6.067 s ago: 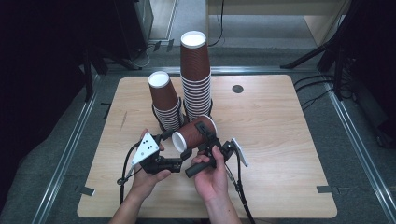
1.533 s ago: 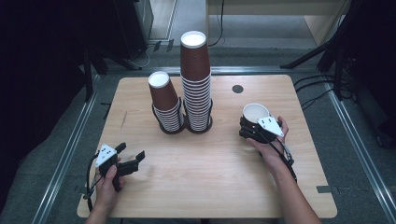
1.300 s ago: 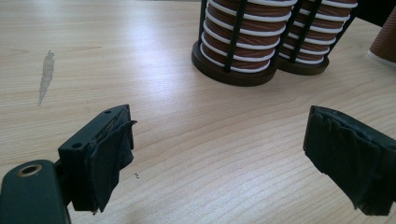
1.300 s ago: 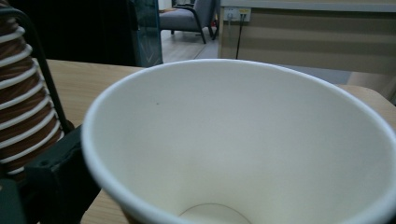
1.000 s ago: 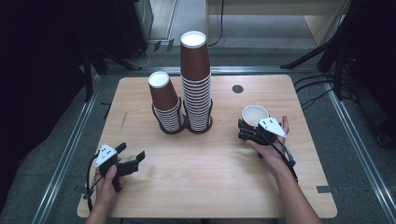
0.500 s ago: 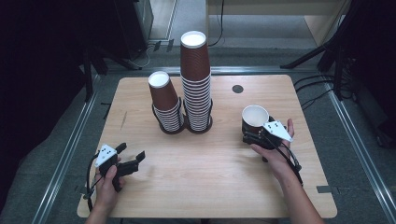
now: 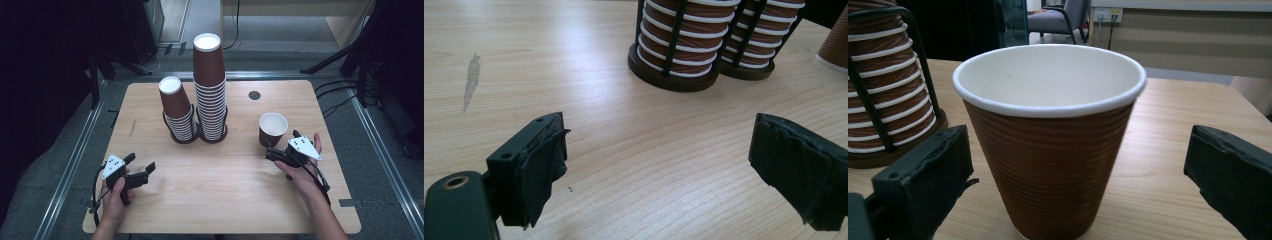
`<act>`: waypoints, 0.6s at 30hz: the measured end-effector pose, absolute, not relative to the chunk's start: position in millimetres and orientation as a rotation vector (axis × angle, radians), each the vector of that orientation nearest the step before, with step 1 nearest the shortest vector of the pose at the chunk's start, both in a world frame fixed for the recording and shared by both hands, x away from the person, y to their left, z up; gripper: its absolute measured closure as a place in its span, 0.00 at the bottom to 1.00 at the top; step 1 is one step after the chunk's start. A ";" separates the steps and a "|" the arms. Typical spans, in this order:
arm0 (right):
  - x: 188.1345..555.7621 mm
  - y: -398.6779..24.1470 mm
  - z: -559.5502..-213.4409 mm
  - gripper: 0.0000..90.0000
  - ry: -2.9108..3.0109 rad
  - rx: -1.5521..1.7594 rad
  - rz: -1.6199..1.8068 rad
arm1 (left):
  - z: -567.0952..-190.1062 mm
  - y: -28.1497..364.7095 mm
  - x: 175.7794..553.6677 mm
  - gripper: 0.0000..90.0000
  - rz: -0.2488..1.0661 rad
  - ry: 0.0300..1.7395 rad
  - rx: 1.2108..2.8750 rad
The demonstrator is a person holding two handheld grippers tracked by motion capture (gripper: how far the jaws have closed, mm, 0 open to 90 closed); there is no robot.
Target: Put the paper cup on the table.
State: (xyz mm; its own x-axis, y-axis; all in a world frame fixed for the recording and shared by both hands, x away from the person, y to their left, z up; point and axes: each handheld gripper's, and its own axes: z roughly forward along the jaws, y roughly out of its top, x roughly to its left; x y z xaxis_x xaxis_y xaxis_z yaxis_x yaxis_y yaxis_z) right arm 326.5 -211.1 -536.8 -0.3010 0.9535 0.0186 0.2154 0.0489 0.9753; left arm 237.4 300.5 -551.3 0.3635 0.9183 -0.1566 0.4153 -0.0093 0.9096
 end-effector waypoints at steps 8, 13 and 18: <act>314.6 -227.2 -538.6 0.00 1.582 1.211 1.312 | -551.4 300.7 237.6 0.09 0.618 1.220 1.607; 307.0 -237.4 -539.6 0.00 1.572 1.217 1.309 | -551.3 300.7 237.7 0.09 0.618 1.223 1.607; 299.1 -246.2 -539.2 0.00 1.561 1.222 1.307 | -551.4 300.6 237.6 0.09 0.619 1.223 1.607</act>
